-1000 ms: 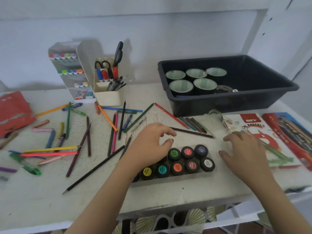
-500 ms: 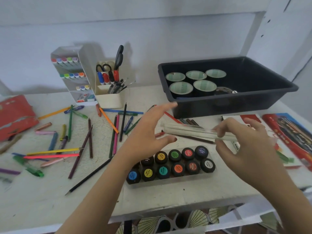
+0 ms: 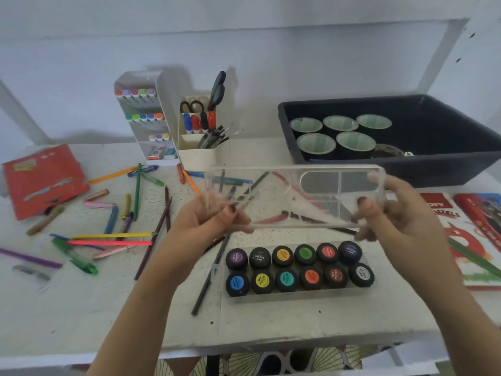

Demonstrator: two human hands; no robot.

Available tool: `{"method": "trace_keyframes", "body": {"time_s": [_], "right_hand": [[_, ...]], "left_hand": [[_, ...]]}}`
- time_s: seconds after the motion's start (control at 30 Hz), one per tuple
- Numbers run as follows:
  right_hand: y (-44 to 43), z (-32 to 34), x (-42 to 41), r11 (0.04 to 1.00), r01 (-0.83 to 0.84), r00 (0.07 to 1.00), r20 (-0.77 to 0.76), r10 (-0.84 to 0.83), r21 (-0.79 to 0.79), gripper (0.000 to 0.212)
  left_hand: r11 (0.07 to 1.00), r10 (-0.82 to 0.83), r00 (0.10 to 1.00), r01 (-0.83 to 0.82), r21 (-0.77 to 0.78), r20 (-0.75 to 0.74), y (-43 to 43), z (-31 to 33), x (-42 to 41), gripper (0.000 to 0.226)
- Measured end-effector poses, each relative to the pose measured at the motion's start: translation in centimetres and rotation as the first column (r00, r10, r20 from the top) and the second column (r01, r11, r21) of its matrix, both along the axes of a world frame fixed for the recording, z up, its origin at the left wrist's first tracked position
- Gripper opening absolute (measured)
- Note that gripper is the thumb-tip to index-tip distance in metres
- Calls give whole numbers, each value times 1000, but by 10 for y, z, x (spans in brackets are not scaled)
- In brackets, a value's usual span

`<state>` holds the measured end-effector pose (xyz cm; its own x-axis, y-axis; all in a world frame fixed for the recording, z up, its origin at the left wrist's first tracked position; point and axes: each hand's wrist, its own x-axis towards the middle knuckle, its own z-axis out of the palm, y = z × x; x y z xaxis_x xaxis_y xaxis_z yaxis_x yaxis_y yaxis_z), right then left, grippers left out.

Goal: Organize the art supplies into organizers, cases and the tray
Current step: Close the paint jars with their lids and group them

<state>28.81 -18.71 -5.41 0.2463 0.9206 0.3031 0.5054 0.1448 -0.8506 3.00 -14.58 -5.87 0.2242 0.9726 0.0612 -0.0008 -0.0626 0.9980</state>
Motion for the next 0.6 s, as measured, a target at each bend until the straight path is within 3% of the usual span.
{"method": "trace_keyframes", "body": {"time_s": [0.07,0.17,0.23,0.3,0.4,0.6], "right_hand": [[0,-5,-2,999,11,998,62,-8,-46,49],[-2,-20,1,989,56,978,205,-27,-135,54],[-5,-29,3,971,64,955,297,8,-229,59],[-8,-35,4,951,40,922,377,83,-306,65],[-12,-40,7,940,67,878,468,104,-333,47],[-17,-45,13,942,85,848,520,103,-325,41]], "left_hand": [[992,39,999,-43,-116,-35,-5,-5,-2,28],[981,131,900,-178,-76,-416,-13,-18,-6,24],[976,129,817,-204,-73,-562,-17,-25,-9,27],[974,75,782,-192,-124,-619,-20,-29,-10,26],[966,32,727,-199,-165,-686,-26,-28,-8,27],[965,50,655,-226,-132,-754,-32,-27,0,33]]}}
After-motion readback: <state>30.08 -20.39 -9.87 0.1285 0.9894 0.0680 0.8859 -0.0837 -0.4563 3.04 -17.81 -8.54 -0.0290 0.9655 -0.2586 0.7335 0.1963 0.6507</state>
